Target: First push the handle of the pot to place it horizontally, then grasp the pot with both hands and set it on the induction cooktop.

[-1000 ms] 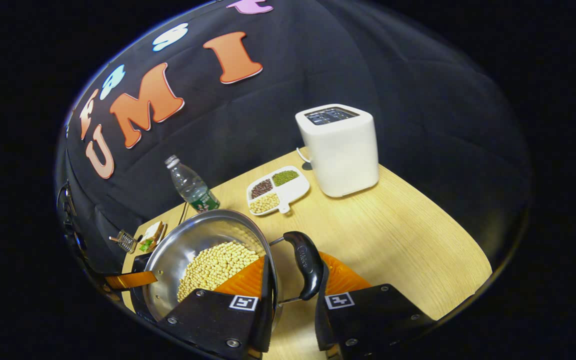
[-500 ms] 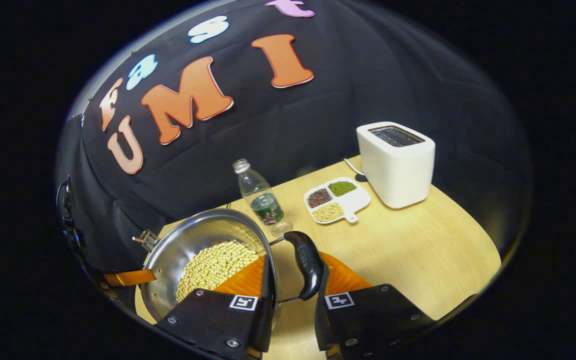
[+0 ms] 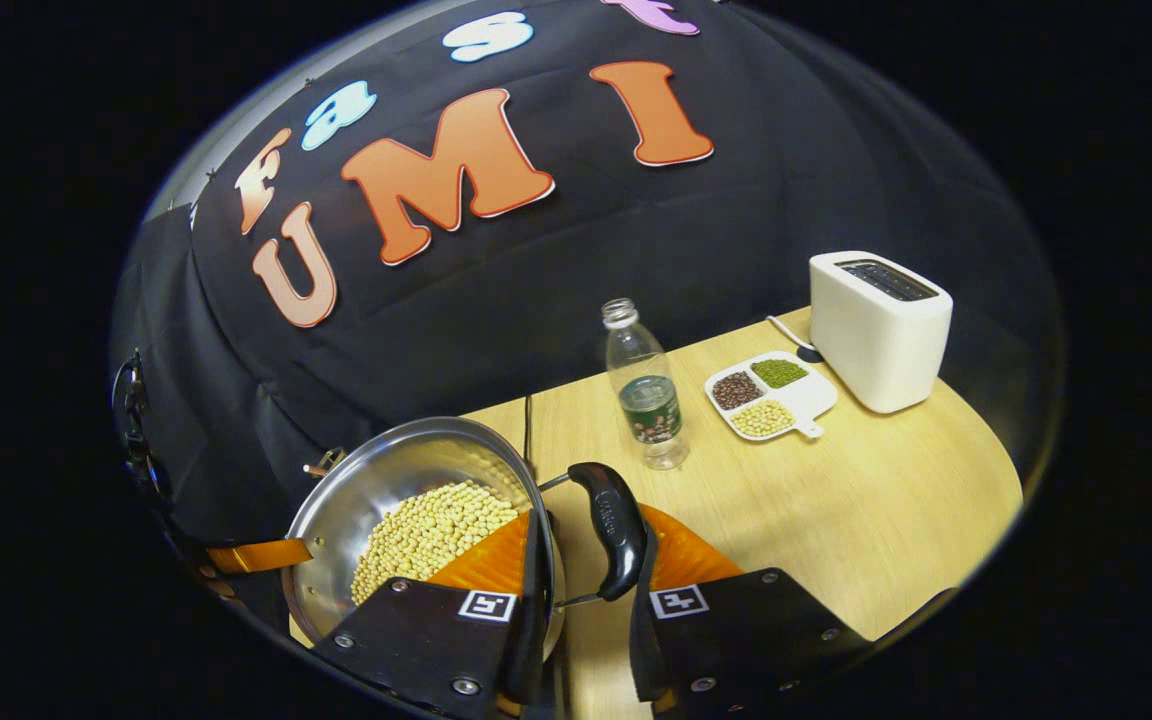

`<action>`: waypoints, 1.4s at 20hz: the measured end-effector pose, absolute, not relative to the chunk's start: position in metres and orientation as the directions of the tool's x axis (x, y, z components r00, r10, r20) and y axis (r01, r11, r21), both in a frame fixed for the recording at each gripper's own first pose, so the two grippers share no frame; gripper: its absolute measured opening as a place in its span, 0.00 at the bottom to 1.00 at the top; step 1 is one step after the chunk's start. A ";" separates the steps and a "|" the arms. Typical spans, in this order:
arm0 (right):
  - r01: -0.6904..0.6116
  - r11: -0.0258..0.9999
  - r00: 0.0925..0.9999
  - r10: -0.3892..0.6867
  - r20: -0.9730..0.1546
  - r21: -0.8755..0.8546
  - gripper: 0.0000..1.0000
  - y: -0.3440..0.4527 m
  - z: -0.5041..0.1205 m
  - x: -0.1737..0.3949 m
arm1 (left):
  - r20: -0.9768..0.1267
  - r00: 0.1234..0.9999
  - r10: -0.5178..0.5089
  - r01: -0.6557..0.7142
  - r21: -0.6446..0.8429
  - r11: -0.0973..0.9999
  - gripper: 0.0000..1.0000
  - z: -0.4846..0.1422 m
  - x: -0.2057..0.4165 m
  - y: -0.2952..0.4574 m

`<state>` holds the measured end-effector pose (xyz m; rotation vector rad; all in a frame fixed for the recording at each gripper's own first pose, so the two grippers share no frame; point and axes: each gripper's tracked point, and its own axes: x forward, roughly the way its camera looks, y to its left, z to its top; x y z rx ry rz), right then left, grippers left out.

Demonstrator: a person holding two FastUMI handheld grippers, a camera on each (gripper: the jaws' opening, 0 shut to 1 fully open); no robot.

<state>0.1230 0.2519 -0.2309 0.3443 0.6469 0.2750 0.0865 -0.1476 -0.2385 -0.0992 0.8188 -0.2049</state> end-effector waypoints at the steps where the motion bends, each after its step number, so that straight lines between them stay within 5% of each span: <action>1: -0.146 0.906 0.763 0.359 -0.538 0.397 0.34 0.259 -0.232 0.122 | -0.716 0.665 -0.214 0.138 -0.164 0.977 0.45 -0.239 0.088 -0.141; 24: -0.130 0.913 0.683 0.365 -0.632 0.386 0.35 0.331 -0.289 0.097 | -0.779 0.598 -0.191 0.103 -0.162 0.981 0.49 -0.306 0.085 -0.070; 28: -0.122 0.927 0.672 0.341 -0.658 0.356 0.44 0.327 -0.300 0.091 | -0.787 0.584 -0.197 0.118 -0.158 0.980 0.51 -0.313 0.085 -0.072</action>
